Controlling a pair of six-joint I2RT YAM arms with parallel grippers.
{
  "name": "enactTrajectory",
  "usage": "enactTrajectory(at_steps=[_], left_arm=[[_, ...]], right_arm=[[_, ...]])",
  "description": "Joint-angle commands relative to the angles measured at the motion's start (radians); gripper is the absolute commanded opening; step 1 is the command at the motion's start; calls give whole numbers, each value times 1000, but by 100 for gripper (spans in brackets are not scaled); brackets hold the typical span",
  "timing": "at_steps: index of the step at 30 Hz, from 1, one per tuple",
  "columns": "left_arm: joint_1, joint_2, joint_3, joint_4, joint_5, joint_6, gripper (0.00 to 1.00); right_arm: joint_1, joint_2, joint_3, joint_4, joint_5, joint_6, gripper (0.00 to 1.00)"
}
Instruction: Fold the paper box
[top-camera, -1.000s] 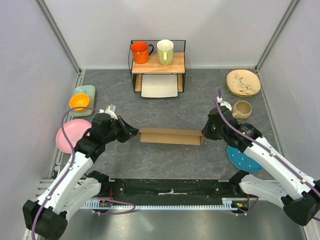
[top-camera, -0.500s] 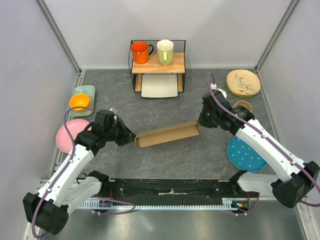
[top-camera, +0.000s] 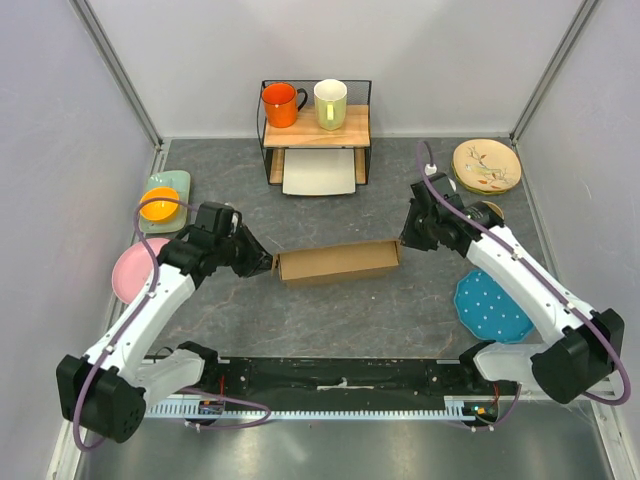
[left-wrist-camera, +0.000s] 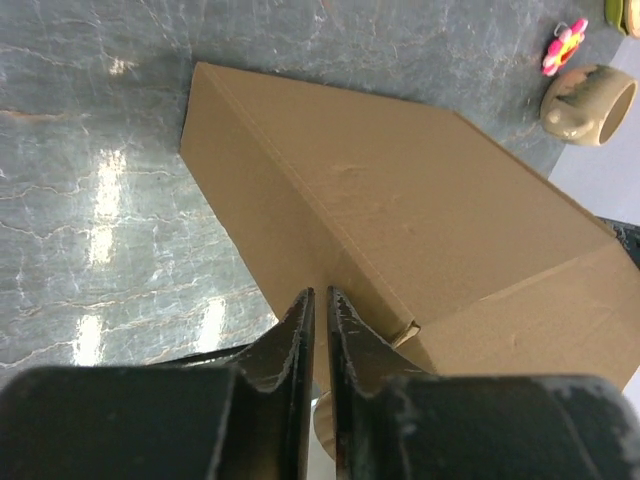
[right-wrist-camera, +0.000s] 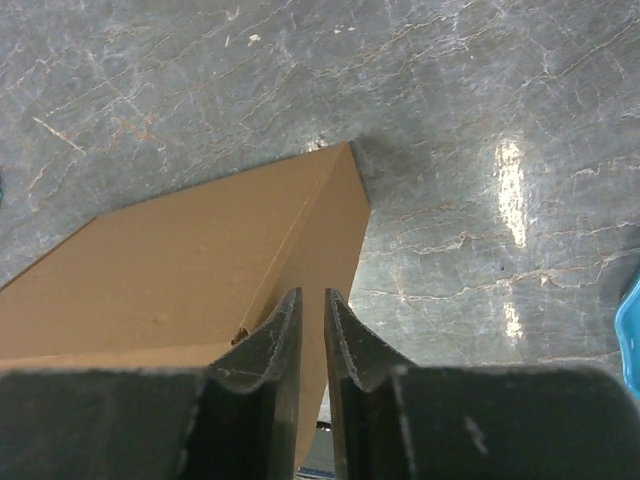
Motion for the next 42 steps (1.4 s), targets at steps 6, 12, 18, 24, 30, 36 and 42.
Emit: enactTrajectory(at_steps=[6, 12, 18, 24, 30, 36, 42], left_arm=[[41, 73, 150, 67, 187, 64, 33], [94, 110, 261, -38, 88, 164, 43], [108, 142, 340, -63, 12, 204, 47], [113, 134, 262, -46, 4, 201, 46], [131, 44, 255, -80, -153, 186, 47], [139, 25, 283, -101, -185, 166, 52], [162, 41, 340, -103, -199, 105, 68]], right_arm=[[-65, 50, -9, 108, -194, -44, 43], [-209, 46, 43, 74, -211, -107, 52], [-253, 44, 163, 7, -125, -156, 56], [-253, 21, 115, 19, -119, -145, 57], [-253, -100, 158, 19, -52, -133, 57], [-164, -200, 153, 106, -121, -260, 60], [-111, -237, 74, 148, -236, -394, 64]])
